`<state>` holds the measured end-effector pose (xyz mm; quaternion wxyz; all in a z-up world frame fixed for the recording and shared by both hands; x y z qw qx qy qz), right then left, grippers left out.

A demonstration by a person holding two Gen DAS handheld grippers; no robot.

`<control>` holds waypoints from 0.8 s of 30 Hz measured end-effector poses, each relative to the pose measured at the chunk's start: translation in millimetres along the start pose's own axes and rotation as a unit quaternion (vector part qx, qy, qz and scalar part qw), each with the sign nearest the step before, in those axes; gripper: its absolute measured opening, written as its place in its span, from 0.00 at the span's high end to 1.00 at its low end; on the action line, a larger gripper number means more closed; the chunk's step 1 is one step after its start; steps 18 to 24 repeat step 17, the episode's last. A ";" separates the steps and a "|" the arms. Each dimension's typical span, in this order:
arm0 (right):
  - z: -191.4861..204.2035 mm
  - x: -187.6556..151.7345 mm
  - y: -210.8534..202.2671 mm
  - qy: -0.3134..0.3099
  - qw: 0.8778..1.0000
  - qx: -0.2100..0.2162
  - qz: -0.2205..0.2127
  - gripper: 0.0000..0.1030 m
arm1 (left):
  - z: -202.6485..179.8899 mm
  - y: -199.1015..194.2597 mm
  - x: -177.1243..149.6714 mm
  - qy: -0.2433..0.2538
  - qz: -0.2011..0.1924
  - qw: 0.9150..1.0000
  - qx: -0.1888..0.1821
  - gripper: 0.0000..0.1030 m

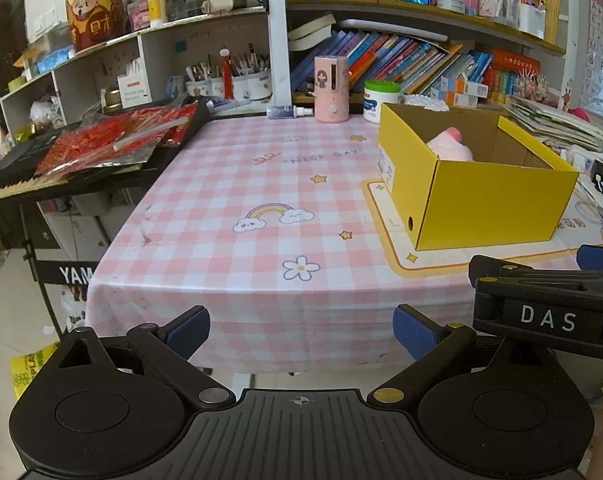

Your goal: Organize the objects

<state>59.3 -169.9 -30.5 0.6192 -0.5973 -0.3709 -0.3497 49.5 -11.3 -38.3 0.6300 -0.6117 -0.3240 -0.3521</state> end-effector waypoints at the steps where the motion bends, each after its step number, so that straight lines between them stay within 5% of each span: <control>1: 0.1 0.2 0.0 0.000 1.000 0.000 0.000 0.00 | 0.3 0.2 0.2 -0.002 0.000 1.000 0.000 0.03; 24: 0.2 5.2 3.9 0.002 1.000 0.008 0.002 0.00 | -0.4 3.7 2.4 -0.010 -0.003 1.000 0.002 0.03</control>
Point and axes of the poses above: each gripper's, at about its wrist camera, not at the fingertips, and y roughly the way its jaws point, z to its left, x to its top, the point moved 5 cm from there along y, roughly the way its jaws point, and after that the axes turned 8 degrees about -z, right-handed, at the moved point
